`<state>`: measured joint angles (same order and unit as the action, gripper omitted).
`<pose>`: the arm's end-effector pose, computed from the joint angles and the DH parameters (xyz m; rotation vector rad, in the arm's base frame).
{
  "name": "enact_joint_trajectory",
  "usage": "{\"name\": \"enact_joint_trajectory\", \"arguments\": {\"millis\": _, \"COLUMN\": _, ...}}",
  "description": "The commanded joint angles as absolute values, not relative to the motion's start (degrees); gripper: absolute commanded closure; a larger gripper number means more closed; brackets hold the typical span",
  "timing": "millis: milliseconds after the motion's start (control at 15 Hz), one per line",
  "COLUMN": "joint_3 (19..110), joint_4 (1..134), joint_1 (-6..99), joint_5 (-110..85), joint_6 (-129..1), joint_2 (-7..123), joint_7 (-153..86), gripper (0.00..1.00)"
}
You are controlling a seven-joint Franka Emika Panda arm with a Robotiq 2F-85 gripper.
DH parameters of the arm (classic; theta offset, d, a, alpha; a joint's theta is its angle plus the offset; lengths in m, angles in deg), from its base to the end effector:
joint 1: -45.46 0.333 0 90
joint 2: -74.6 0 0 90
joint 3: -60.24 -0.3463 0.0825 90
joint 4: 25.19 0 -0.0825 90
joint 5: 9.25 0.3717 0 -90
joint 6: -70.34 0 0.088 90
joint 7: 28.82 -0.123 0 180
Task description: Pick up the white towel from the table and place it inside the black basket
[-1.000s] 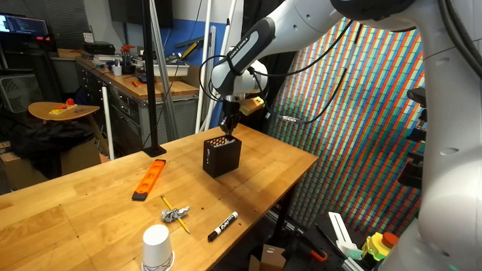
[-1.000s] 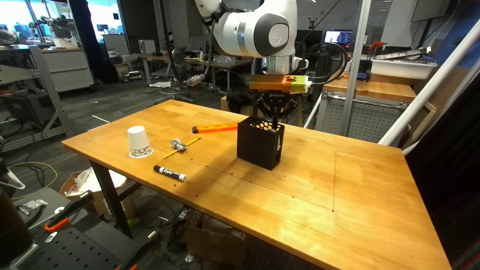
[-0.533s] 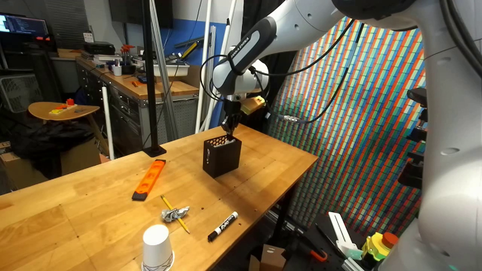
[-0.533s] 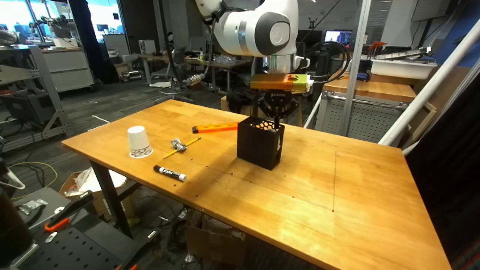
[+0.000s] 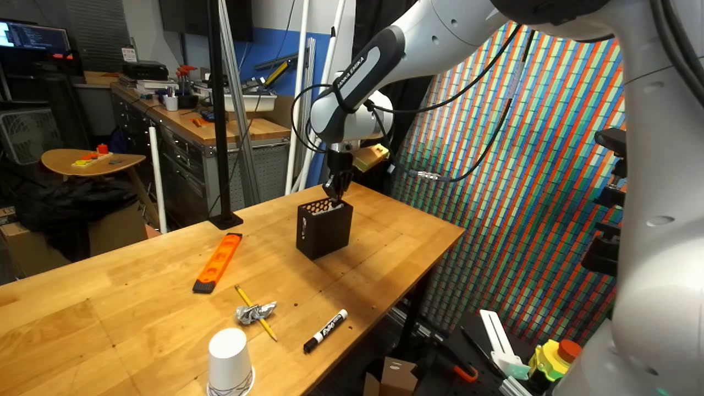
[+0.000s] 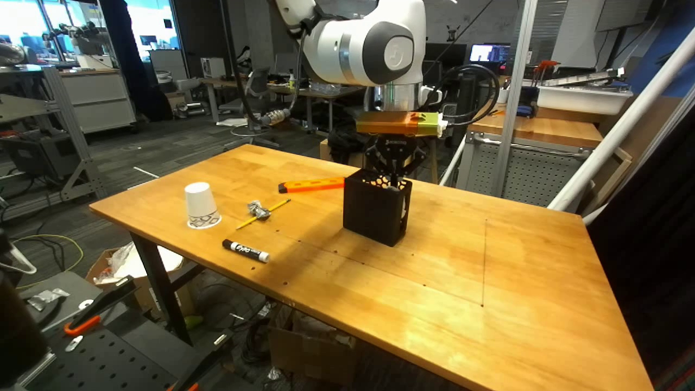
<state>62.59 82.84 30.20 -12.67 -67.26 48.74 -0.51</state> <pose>0.6162 -0.1947 0.2936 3.0401 0.3577 0.0559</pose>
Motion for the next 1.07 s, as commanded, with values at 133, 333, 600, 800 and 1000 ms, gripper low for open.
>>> {"name": "enact_joint_trajectory", "arguments": {"millis": 133, "joint_3": 62.81, "joint_4": 86.50, "joint_1": 31.07, "joint_5": -13.28, "joint_6": -66.92, "joint_2": 51.70, "joint_7": -0.27, "gripper": 0.98}}
{"name": "enact_joint_trajectory", "arguments": {"millis": 333, "joint_3": 62.70, "joint_4": 86.95, "joint_1": 31.05, "joint_5": -12.99, "joint_6": -66.68, "joint_2": 51.28, "joint_7": -0.25, "gripper": 0.98}}
{"name": "enact_joint_trajectory", "arguments": {"millis": 600, "joint_3": 62.23, "joint_4": 86.99, "joint_1": 31.03, "joint_5": -12.27, "joint_6": -66.42, "joint_2": 50.53, "joint_7": -0.31, "gripper": 0.98}}
{"name": "enact_joint_trajectory", "arguments": {"millis": 800, "joint_3": 61.81, "joint_4": 86.54, "joint_1": 31.05, "joint_5": -11.90, "joint_6": -66.29, "joint_2": 49.83, "joint_7": -0.36, "gripper": 0.98}}
{"name": "enact_joint_trajectory", "arguments": {"millis": 1000, "joint_3": 61.34, "joint_4": 85.76, "joint_1": 31.02, "joint_5": -11.23, "joint_6": -66.10, "joint_2": 48.86, "joint_7": -0.51, "gripper": 0.98}}
